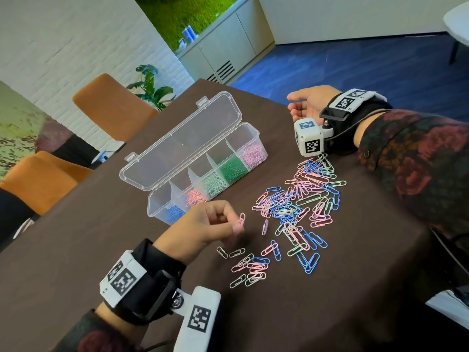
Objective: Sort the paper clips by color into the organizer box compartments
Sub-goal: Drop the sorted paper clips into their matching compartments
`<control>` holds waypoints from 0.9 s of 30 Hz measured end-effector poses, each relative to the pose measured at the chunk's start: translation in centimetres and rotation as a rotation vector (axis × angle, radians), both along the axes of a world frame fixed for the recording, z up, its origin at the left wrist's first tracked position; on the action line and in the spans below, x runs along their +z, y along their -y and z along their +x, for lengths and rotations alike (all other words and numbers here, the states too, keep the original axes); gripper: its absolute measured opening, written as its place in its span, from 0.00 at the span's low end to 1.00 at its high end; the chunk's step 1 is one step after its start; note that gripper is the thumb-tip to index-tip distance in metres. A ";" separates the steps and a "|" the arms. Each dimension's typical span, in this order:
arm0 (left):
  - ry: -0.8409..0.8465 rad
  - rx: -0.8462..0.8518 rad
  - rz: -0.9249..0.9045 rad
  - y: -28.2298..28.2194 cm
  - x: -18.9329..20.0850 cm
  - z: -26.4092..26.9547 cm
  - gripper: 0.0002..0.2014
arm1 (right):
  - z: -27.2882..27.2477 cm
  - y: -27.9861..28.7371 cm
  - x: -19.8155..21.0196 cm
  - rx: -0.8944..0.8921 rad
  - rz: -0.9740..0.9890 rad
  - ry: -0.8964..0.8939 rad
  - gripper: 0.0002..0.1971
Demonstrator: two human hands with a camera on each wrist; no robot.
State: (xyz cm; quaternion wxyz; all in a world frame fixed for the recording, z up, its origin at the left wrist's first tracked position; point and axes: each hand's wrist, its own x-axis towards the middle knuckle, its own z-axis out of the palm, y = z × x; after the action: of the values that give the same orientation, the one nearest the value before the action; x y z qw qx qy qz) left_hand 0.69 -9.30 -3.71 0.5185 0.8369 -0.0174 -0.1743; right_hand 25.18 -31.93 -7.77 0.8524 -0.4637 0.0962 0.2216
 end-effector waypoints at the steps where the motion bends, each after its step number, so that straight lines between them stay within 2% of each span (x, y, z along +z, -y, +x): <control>1: -0.022 0.037 -0.109 -0.1 -0.2 0.0 0.08 | 0.0 0.0 0.0 0.000 0.000 0.000 0.08; 4: -0.133 0.114 -0.360 0.0 -0.6 -0.2 0.17 | 0.0 0.0 0.0 -0.003 0.010 -0.003 0.08; 6: -0.207 0.139 -0.430 0.2 -0.7 -0.4 0.12 | 0.0 0.0 0.0 -0.001 0.014 -0.004 0.09; 10: -0.314 0.049 -0.645 -0.1 -0.3 -0.5 0.09 | 0.1 0.0 -0.1 0.008 0.013 0.002 0.08; 12: -0.317 0.070 -0.637 -0.3 -0.3 -0.7 0.10 | 0.2 0.0 -0.1 0.011 0.006 0.008 0.09; 14: -0.293 0.093 -0.480 -0.3 -0.3 -1.2 0.11 | 0.2 0.0 -0.1 0.011 -0.001 0.012 0.09; 15: -0.248 0.075 -0.319 -0.3 -0.3 -1.4 0.10 | 0.2 0.0 -0.1 0.009 -0.003 0.012 0.09; 19: 0.061 -0.241 0.702 0.0 0.2 -2.1 0.09 | 0.2 0.0 -0.1 -0.001 0.003 0.008 0.08; 20: 0.118 -0.304 0.885 0.2 0.2 -2.2 0.09 | 0.2 0.0 -0.1 -0.003 0.007 0.008 0.08; 22: 0.167 -0.347 1.011 0.6 0.3 -2.6 0.08 | 0.1 0.0 -0.1 -0.004 0.009 0.010 0.08; 27: 0.143 -0.380 0.974 0.5 -0.1 -2.5 0.09 | -0.3 0.0 0.0 -0.003 0.012 0.008 0.07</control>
State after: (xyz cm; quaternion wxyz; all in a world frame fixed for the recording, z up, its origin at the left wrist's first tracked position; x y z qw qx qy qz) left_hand -1.85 -9.80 -3.83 0.0262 0.9728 -0.1214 -0.1955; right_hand 24.93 -31.98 -7.73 0.8559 -0.4593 0.0922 0.2189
